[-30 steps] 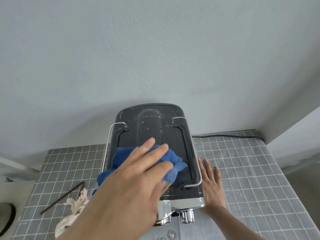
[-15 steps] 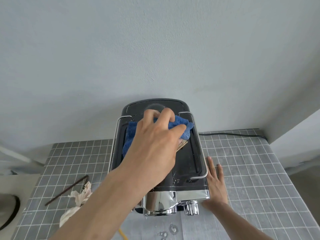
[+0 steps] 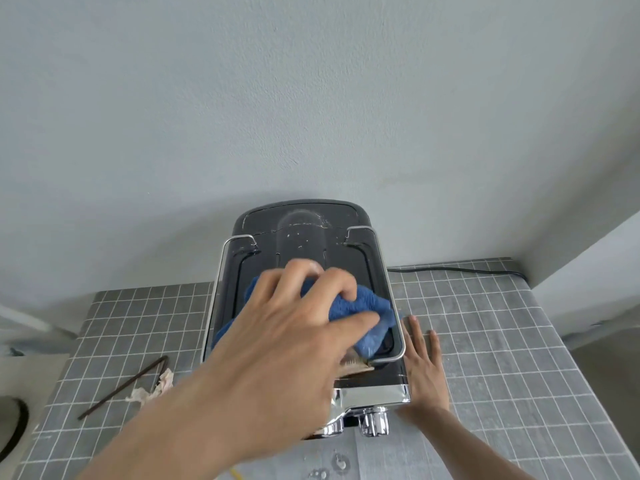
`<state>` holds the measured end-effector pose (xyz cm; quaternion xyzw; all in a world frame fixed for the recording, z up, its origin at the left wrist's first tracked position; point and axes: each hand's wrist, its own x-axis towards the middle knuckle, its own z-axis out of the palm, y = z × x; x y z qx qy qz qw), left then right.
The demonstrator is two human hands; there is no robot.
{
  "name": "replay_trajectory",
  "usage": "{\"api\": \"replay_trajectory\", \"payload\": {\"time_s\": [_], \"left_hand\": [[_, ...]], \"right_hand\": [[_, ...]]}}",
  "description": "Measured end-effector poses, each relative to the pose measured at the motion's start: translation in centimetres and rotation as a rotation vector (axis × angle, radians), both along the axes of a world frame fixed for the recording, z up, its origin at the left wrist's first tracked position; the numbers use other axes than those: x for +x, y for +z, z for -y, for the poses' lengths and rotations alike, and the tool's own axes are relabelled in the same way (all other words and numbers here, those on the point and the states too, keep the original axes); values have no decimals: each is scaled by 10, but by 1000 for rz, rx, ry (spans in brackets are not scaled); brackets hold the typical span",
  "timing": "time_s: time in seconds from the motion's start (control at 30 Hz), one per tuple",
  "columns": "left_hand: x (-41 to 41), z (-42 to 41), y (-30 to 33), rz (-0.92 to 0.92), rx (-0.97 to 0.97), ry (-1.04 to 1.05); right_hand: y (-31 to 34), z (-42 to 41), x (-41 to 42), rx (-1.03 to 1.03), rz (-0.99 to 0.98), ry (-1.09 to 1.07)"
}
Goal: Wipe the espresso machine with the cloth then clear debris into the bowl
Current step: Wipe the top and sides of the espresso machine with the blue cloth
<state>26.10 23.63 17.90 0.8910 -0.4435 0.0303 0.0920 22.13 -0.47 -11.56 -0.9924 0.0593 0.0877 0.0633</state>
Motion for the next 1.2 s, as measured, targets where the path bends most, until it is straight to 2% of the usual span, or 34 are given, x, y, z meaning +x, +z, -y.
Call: {"api": "replay_trajectory", "payload": {"time_s": [0.17,0.27,0.43,0.6,0.73,0.8,0.93,1.03,1.13,1.2], "left_hand": [[45,24,1,135,80,157],[52,29,-2,150,92,164],[29,13,4,90,79,85],[-12,2,7,44,53,117],[-38,-2,4,102,36,131],[-49,-1,-2,96,-11,195],[-57,-2,-21,-135,-274,461],[-56,-10,-18,-132,-294,366],[-50,-12,11,-89,-106,178],[-36,-9,13,-63,-45,178]], "right_hand": [[-13,1,1,-10,21,-18],[-16,2,1,-20,35,-27],[-16,1,2,-18,43,-31],[-16,2,1,7,60,-20],[-15,2,0,0,39,-28],[-9,2,0,-4,27,-19],[-3,1,0,5,-7,-9],[-8,2,1,-7,9,-18],[-7,1,0,20,23,-12],[-5,1,-1,49,32,-23]]}}
